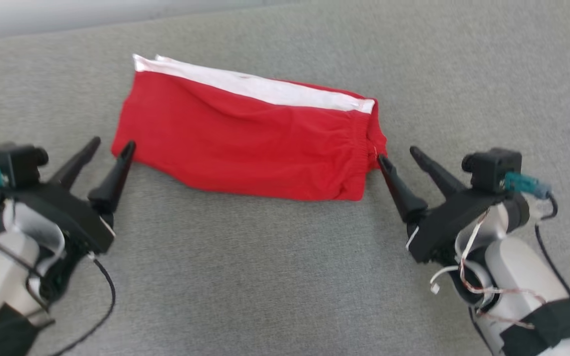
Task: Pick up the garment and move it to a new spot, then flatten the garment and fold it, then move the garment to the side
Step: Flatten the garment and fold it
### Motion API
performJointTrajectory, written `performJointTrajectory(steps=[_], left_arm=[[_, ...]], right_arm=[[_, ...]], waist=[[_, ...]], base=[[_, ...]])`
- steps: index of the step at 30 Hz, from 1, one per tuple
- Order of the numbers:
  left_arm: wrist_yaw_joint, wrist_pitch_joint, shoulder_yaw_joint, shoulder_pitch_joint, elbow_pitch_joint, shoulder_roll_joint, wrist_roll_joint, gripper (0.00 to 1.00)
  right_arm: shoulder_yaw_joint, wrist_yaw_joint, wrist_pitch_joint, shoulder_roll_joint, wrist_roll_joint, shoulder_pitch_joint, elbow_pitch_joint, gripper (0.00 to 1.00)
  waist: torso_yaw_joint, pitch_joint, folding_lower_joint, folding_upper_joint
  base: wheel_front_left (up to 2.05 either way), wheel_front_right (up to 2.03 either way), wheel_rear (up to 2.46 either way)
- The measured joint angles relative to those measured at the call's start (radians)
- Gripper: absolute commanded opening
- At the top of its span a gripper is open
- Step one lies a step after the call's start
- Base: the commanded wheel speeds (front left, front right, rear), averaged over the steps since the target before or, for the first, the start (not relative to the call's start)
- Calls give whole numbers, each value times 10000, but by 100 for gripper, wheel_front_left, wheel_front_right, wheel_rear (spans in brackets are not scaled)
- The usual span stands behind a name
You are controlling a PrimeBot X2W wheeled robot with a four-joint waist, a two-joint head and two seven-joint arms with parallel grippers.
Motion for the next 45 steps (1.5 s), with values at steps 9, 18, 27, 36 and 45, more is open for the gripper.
performJointTrajectory(steps=[9,18,27,36,45], left_arm=[[136,-997,12,741,-316,-234,44,100],[232,-1032,-17,548,253,-226,313,100],[102,-886,23,-294,1104,-458,167,100],[12,-395,-242,-624,2017,-892,-144,100],[12,-146,-568,-916,2284,-1051,-435,0]], right_arm=[[267,-410,-372,199,-462,629,-426,100],[554,-884,-485,374,-1053,589,-343,100],[721,-1193,-545,543,-1423,336,-63,100],[894,-1277,-627,765,-1471,-54,378,100],[1172,-1267,-800,924,-1469,-255,681,0]], waist=[[244,-266,0,0],[166,-83,2,0],[15,378,4,1],[-54,722,4,0],[-33,824,3,0]], base=[[0,0,0],[0,0,0],[0,0,0],[0,0,0],[0,0,0]])
